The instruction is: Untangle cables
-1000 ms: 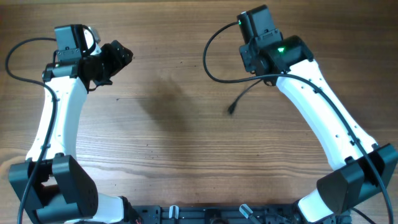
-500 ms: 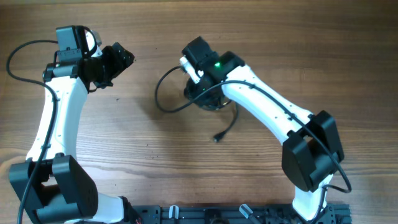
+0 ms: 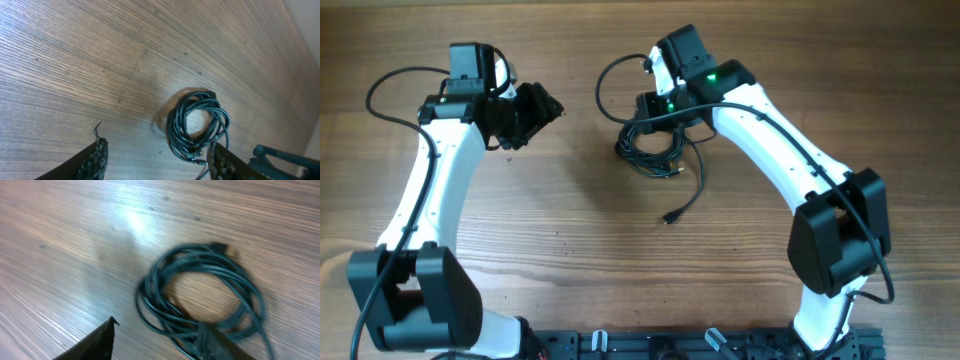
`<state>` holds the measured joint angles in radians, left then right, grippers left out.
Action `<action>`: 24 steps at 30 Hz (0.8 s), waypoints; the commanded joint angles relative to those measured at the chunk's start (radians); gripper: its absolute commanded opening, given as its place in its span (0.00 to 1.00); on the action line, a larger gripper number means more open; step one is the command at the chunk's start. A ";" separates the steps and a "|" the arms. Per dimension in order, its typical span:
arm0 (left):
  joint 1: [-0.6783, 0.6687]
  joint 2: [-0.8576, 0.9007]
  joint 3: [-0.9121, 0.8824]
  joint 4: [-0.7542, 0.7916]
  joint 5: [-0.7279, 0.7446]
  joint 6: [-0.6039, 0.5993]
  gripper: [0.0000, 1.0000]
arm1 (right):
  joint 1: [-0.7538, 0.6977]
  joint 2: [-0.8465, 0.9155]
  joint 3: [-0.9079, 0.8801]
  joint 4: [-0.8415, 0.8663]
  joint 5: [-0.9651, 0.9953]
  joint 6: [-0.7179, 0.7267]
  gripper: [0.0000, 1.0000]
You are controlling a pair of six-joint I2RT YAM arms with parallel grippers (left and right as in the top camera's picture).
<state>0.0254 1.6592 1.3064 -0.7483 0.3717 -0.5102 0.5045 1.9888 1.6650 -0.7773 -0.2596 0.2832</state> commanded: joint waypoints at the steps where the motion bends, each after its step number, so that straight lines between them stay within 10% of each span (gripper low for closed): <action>1: 0.010 0.041 0.003 0.010 0.001 -0.043 0.60 | 0.022 0.070 0.017 0.047 -0.027 0.210 0.41; 10: -0.171 0.145 0.003 0.050 0.013 -0.146 0.54 | -0.143 0.087 0.018 0.074 -0.108 0.277 0.34; 24: -0.444 0.359 0.003 0.213 -0.212 -0.707 0.39 | -0.270 0.081 0.017 -0.006 -0.185 0.161 0.34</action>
<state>-0.4030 1.9820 1.3064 -0.5694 0.2428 -1.1019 0.2333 2.0838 1.6653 -0.7780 -0.4267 0.4843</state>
